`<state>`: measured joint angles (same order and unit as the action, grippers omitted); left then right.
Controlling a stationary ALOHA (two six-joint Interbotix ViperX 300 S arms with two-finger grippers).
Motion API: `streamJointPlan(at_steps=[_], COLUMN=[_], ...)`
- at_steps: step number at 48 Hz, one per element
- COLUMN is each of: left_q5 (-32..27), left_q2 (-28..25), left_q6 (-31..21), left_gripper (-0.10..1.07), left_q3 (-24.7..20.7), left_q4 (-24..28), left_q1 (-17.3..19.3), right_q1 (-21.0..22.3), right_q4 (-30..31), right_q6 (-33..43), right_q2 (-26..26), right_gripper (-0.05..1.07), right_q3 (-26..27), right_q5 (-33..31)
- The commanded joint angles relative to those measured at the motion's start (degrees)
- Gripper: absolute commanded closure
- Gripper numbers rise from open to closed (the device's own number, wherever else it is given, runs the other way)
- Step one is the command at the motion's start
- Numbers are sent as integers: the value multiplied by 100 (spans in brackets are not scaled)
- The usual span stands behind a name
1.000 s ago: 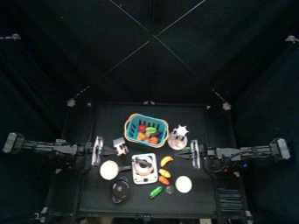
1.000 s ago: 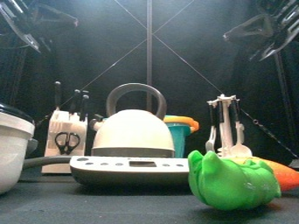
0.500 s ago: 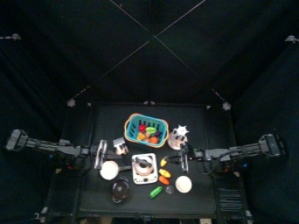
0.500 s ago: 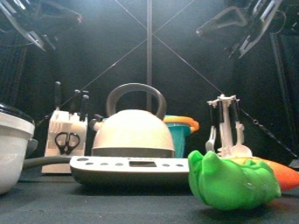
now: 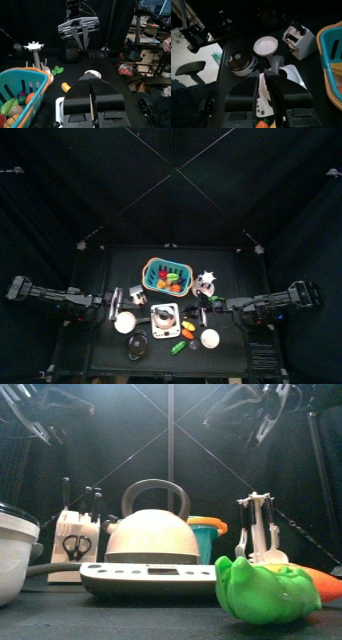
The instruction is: Grab teapot
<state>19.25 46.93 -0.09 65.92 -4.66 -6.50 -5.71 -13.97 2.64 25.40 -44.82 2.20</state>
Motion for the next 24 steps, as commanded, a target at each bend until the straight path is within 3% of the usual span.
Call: streamJointPlan(at_steps=[1, 8, 19, 24], left_q5=[-62, -255, -510, -712], left_q2=[-35, -35, -35, -35], left_q6=[0, 26, 35, 35], left_gripper=[97, 97, 96, 96], left_q3=[-70, -53, -167, -211], left_q4=[-141, -211, -9, 88], left_q1=[9, 26, 272, 360], right_q1=[26, 149, 606, 694], right_q4=[-44, -35, 0, 0], right_q6=[0, 9, 35, 62], right_q2=[26, 53, 62, 62], right_gripper=[44, 43, 43, 43], right_q3=[290, 519, 984, 1116], right_q5=[-343, -747, -1986, -2180])
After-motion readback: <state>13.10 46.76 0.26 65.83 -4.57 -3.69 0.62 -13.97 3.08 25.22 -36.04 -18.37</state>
